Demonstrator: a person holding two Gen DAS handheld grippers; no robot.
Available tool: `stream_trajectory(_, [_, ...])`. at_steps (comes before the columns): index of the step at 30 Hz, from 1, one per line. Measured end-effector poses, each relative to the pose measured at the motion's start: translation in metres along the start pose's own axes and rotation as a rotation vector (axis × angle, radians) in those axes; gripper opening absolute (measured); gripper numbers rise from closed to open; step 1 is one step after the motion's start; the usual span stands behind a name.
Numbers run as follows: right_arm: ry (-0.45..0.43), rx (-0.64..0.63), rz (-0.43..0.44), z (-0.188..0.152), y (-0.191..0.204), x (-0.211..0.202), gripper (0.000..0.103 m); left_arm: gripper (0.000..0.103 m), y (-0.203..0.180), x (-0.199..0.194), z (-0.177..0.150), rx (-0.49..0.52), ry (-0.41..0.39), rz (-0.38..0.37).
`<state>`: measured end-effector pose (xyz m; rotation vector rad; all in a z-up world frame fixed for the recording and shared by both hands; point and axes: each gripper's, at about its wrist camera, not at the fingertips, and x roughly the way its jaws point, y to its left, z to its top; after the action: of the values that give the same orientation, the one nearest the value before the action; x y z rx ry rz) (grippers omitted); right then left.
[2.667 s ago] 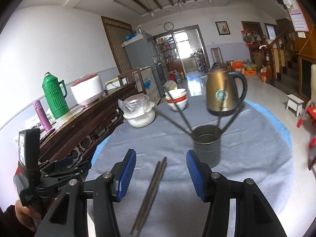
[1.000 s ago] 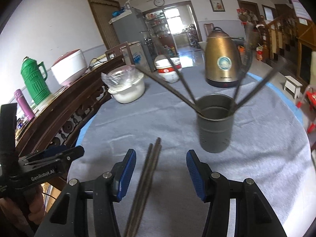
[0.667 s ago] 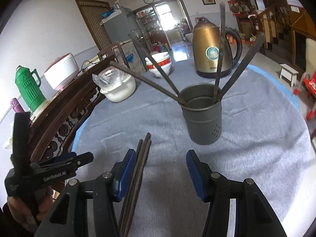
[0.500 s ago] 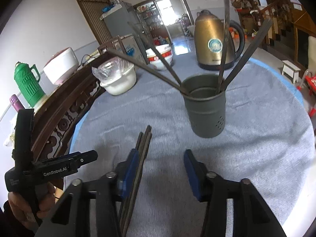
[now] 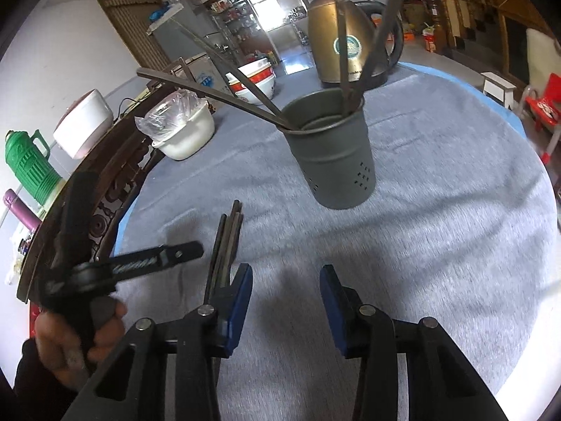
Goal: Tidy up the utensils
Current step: 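Lower the left gripper and the right gripper onto the chopstick bundle, then close the left gripper on one chopstick while the right gripper closes on another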
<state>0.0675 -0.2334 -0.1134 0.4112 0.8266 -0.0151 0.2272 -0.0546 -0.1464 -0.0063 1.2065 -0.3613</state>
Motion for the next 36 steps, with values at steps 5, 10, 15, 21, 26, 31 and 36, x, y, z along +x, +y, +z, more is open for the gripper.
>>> stream_trajectory(5, [-0.009,-0.008,0.014,-0.003,0.002,-0.004,0.044,0.067,-0.004,0.019,0.015,-0.01,0.046,0.015])
stream_trajectory(10, [-0.019,0.003,0.021,-0.004,-0.002,-0.01,0.044,0.063,-0.01,0.026,0.029,-0.006,0.049,0.025])
stream_trajectory(15, [-0.024,0.02,0.019,-0.004,-0.008,-0.013,0.044,0.044,-0.014,0.027,0.034,0.026,0.04,0.004])
stream_trajectory(21, [-0.016,0.006,0.017,-0.006,-0.002,-0.01,0.044,0.016,-0.015,0.024,0.026,0.147,0.032,0.042])
stream_trajectory(26, [-0.013,-0.032,0.012,-0.004,0.008,-0.006,0.044,0.015,-0.003,0.017,0.019,0.155,0.058,-0.023])
stream_trajectory(31, [0.008,-0.075,0.028,0.004,0.021,0.007,0.044,0.016,0.011,0.01,0.012,0.125,0.056,-0.073])
stream_trajectory(36, [0.076,-0.115,0.078,0.012,0.038,0.039,0.038,0.015,0.011,0.009,0.011,0.14,0.04,-0.091])
